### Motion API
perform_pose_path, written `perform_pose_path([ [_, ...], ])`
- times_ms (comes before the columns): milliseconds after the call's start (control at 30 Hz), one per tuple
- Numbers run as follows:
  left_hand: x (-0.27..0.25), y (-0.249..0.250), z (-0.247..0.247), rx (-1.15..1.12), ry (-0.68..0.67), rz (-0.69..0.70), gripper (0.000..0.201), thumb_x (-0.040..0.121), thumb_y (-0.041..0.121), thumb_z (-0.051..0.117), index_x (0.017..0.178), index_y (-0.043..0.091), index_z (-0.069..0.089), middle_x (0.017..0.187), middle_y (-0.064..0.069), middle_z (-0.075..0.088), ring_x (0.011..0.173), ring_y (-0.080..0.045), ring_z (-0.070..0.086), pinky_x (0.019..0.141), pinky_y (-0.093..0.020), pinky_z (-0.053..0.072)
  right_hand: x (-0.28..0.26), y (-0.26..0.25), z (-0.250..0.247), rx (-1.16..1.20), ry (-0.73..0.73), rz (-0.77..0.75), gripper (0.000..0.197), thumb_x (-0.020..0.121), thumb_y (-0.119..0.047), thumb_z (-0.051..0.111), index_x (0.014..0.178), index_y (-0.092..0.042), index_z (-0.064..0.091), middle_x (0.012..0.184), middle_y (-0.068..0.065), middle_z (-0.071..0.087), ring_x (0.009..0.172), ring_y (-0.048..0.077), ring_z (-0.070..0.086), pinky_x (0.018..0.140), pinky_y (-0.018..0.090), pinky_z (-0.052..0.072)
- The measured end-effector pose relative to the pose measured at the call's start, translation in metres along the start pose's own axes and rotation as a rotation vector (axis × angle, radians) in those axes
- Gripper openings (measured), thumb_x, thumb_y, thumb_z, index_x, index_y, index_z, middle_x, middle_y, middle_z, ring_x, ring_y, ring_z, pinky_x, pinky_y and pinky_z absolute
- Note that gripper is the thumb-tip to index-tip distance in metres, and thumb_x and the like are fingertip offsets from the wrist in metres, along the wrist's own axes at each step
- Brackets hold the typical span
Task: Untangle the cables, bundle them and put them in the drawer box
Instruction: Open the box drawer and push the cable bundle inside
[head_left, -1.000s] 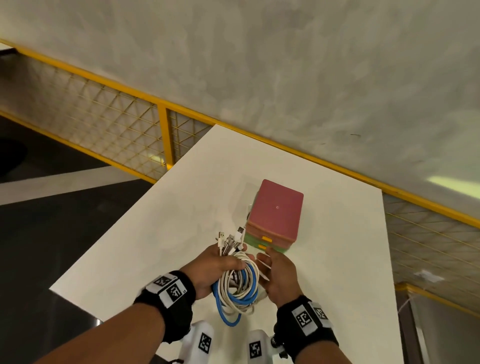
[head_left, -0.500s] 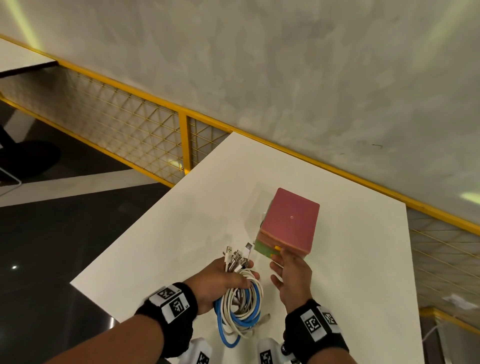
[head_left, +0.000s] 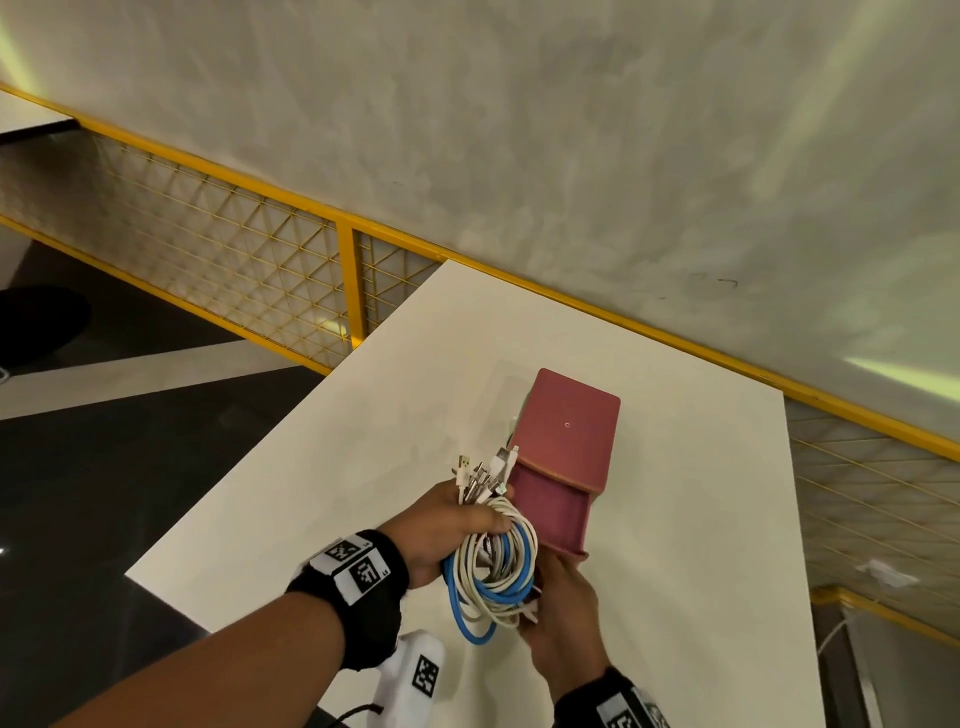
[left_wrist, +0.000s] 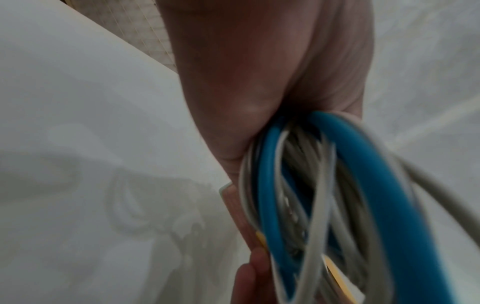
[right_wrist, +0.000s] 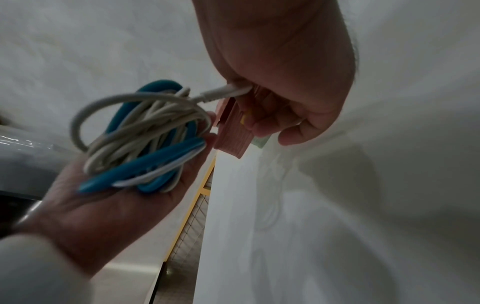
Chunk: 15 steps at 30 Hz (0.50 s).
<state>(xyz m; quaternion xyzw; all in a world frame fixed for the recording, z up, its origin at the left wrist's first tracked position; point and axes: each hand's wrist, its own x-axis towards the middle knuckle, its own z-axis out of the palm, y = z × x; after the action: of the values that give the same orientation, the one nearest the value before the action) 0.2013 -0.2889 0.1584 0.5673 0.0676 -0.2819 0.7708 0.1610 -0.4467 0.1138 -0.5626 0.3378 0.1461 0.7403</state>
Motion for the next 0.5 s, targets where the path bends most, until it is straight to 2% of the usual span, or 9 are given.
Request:
perform_pose_path([
  [67, 0.001, 0.000, 0.002, 0.007, -0.014, -0.012, 0.021, 0.077, 0.002, 0.068, 0.098, 0.000, 0.068, 0.092, -0.023, 0.070, 0.076, -0.029, 0.070, 0.073, -0.036, 0.057, -0.010, 0.006, -0.003, 0.035, 0.019, 0.070, 0.018, 0.083, -0.020, 0.066, 0.099, -0.014, 0.072, 0.098, 0.016, 0.074, 0.099, 0.038, 0.068, 0.079, 0.047, 0.055],
  [133, 0.002, 0.002, 0.003, 0.001, -0.013, -0.028, 0.020, 0.078, 0.002, 0.069, 0.098, -0.001, 0.069, 0.094, -0.025, 0.070, 0.078, -0.032, 0.070, 0.076, -0.039, 0.057, -0.019, 0.011, -0.004, 0.047, 0.031, 0.139, 0.018, 0.083, -0.021, 0.067, 0.098, -0.013, 0.072, 0.097, 0.017, 0.074, 0.090, 0.034, 0.068, 0.073, 0.040, 0.053],
  [200, 0.006, 0.009, 0.005, -0.025, 0.015, -0.008, 0.021, 0.083, -0.001, 0.067, 0.104, -0.008, 0.067, 0.100, -0.029, 0.070, 0.082, -0.035, 0.070, 0.079, -0.042, 0.058, -0.026, 0.015, -0.004, 0.056, 0.047, 0.204, 0.018, 0.083, -0.025, 0.067, 0.097, -0.014, 0.071, 0.089, 0.012, 0.073, 0.081, 0.027, 0.066, 0.070, 0.036, 0.049],
  [267, 0.014, 0.020, 0.008, -0.094, 0.083, 0.084, 0.023, 0.086, -0.003, 0.065, 0.109, -0.009, 0.065, 0.104, -0.029, 0.071, 0.084, -0.034, 0.072, 0.079, -0.041, 0.059, -0.032, 0.019, -0.005, 0.086, 0.048, 0.255, 0.017, 0.085, -0.028, 0.065, 0.095, -0.016, 0.070, 0.078, 0.007, 0.069, 0.076, 0.023, 0.064, 0.069, 0.035, 0.047],
  [367, 0.025, 0.041, 0.015, -0.113, 0.150, 0.294, 0.020, 0.089, -0.005, 0.063, 0.107, 0.001, 0.069, 0.109, -0.027, 0.070, 0.092, -0.033, 0.070, 0.082, -0.040, 0.058, -0.033, 0.027, -0.012, 0.085, 0.050, 0.300, 0.015, 0.085, -0.025, 0.066, 0.094, -0.013, 0.068, 0.073, 0.006, 0.067, 0.074, 0.024, 0.063, 0.067, 0.034, 0.046],
  [433, 0.031, 0.051, 0.020, -0.002, 0.177, 0.385, 0.020, 0.087, -0.003, 0.065, 0.105, 0.007, 0.071, 0.109, -0.024, 0.072, 0.093, -0.030, 0.070, 0.086, -0.042, 0.055, -0.035, 0.028, -0.015, 0.066, 0.040, 0.299, 0.017, 0.086, -0.024, 0.065, 0.096, -0.012, 0.069, 0.074, 0.007, 0.067, 0.075, 0.025, 0.063, 0.067, 0.035, 0.046],
  [500, 0.038, 0.051, 0.023, 0.230, 0.172, 0.425, 0.018, 0.085, 0.003, 0.069, 0.102, 0.009, 0.071, 0.102, -0.017, 0.075, 0.088, -0.023, 0.071, 0.084, -0.041, 0.056, -0.033, 0.028, -0.016, 0.057, 0.031, 0.298, 0.015, 0.086, -0.023, 0.065, 0.094, -0.012, 0.069, 0.073, 0.007, 0.067, 0.075, 0.026, 0.063, 0.068, 0.035, 0.046],
])
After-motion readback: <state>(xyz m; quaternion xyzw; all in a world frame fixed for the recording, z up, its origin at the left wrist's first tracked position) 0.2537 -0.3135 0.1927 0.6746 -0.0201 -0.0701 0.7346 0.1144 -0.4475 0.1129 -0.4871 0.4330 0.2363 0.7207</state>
